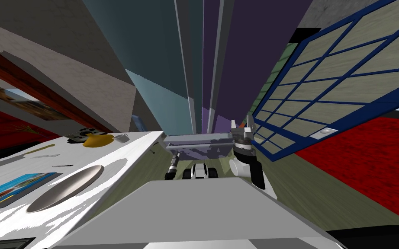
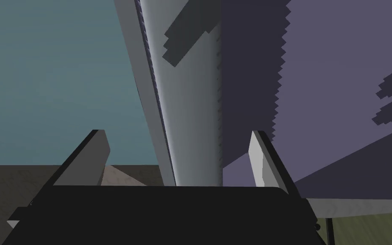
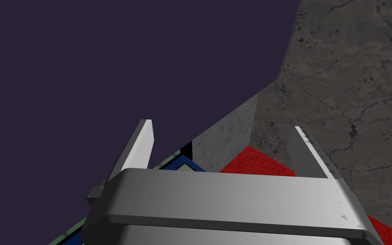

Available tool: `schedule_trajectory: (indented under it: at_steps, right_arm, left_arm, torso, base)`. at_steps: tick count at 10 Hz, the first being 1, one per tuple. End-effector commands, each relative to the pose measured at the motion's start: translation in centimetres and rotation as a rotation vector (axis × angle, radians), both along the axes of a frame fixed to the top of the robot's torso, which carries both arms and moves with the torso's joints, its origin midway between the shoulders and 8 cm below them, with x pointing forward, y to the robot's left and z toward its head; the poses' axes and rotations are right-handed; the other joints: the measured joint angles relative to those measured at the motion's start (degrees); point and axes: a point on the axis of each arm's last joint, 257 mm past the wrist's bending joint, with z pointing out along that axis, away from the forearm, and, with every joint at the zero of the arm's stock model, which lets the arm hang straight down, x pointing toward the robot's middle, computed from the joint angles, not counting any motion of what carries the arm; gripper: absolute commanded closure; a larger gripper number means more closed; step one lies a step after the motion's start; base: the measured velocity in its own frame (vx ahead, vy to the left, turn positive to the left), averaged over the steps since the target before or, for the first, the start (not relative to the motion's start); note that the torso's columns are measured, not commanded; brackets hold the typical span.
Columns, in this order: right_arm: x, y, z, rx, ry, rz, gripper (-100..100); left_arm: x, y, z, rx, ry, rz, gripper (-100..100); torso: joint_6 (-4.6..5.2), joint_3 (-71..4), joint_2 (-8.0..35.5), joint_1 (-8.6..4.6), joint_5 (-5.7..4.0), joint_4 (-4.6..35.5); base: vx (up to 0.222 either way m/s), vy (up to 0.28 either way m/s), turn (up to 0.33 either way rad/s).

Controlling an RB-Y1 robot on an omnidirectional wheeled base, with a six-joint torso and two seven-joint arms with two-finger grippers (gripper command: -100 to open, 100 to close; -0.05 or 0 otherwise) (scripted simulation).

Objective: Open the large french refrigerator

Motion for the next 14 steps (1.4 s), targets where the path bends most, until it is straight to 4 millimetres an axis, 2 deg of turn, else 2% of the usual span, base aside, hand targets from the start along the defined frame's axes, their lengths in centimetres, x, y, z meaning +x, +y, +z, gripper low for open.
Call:
schedule_trajectory:
  at_steps: [1,2,3,4,6,7,9,13,14]
  right_arm:
    - [0.0,0.0,0.0,0.000,0.000,0.000,0]
    - [0.0,0.0,0.0,0.000,0.000,0.000,0]
    - [0.0,0.0,0.0,0.000,0.000,0.000,0]
    - [0.0,0.0,0.0,0.000,0.000,0.000,0]
    - [0.0,0.0,0.0,0.000,0.000,0.000,0]
    - [0.0,0.0,0.0,0.000,0.000,0.000,0]
    - [0.0,0.0,0.0,0.000,0.000,0.000,0]
    - [0.0,0.0,0.0,0.000,0.000,0.000,0]
    - [0.0,0.0,0.0,0.000,0.000,0.000,0]
  left_arm:
    - [1.1,-2.2,-0.2,-0.049,0.012,0.005,-100]
    - [1.2,-3.4,-0.3,-0.076,0.014,0.007,-100]
    - [1.2,-2.6,-0.1,-0.059,0.010,0.006,-100]
    - [2.4,-2.6,0.2,-0.062,0.012,0.005,-100]
    - [2.5,-2.7,0.2,-0.061,0.011,0.004,-100]
    - [1.2,-2.7,-0.2,-0.062,0.012,0.006,100]
    - [2.1,-2.7,0.1,-0.062,0.014,0.001,100]
    - [3.4,-2.8,0.9,-0.061,0.007,-0.011,100]
    - [3.1,-2.9,0.8,-0.061,0.007,-0.009,100]
  torso:
    - [0.00,0.08,0.14,0.04,0.01,0.03]
    - [-0.01,0.17,0.29,0.05,0.02,0.07]
    - [0.00,0.22,0.35,0.06,0.01,0.10]
    - [-0.01,0.19,0.30,0.09,0.01,0.08]
    - [-0.01,0.03,0.05,0.06,0.01,0.01]
    - [-0.01,0.05,0.09,0.07,0.02,0.01]
    - [0.01,0.14,0.21,0.03,-0.04,0.12]
    - [0.00,0.17,0.26,-0.04,-0.02,0.08]
    - [0.00,0.07,0.11,0.10,0.02,0.03]
  base:
    - [0.068,-0.004,-0.003]
    - [0.031,-0.006,0.000]
    - [0.011,-0.004,-0.001]
    - [0.021,-0.006,0.007]
    - [0.022,-0.004,0.002]
    - [-0.021,0.001,-0.008]
    - [-0.058,-0.001,0.014]
    - [-0.204,-0.018,0.032]
    - [-0.102,-0.004,0.003]
